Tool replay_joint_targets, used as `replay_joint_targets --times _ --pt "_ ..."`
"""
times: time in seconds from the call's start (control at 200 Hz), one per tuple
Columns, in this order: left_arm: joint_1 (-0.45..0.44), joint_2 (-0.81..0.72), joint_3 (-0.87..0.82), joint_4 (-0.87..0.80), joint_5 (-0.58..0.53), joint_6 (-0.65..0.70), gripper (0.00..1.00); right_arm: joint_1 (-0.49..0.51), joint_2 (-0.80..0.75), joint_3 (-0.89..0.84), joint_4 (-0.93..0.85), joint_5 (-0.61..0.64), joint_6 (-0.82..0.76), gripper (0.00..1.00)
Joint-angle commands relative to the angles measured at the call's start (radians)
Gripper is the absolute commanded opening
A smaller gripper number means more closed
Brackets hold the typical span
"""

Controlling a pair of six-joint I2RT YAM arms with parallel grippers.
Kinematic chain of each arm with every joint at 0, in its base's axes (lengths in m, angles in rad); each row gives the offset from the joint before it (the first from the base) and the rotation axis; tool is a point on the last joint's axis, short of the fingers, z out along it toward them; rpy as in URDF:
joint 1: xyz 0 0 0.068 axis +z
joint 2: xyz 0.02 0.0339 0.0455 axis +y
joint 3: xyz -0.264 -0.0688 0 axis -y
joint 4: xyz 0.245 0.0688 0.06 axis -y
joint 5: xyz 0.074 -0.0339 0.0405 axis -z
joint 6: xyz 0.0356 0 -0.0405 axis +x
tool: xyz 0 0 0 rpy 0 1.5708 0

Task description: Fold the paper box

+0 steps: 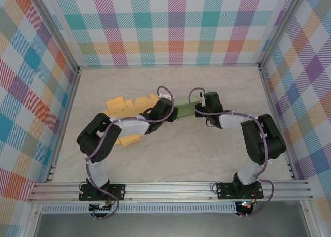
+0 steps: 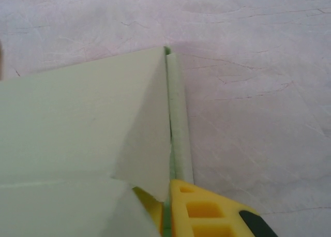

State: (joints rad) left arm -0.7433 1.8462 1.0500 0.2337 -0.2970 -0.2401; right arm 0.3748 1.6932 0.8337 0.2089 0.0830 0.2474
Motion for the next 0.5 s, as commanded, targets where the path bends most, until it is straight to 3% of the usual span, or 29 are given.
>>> replay_joint_targets --times 0.0,0.29,0.43,0.495 --pt "-0.026 -0.089 -0.052 0.012 0.001 -0.003 0.68 0.008 0.005 -0.002 0.009 0.011 -0.013 0.13" --pt "-0.117 -0.298 -0.152 -0.032 -0.026 0.016 0.86 0.018 -0.011 0.012 -0.019 0.026 -0.028 0.18" --pt "-0.126 -0.395 -0.152 -0.034 -0.047 0.023 0.86 0.019 -0.025 0.016 -0.037 0.027 -0.029 0.22" --pt "-0.125 -0.407 -0.099 -0.099 -0.111 0.018 0.80 0.021 -0.032 0.016 -0.043 0.025 -0.029 0.25"
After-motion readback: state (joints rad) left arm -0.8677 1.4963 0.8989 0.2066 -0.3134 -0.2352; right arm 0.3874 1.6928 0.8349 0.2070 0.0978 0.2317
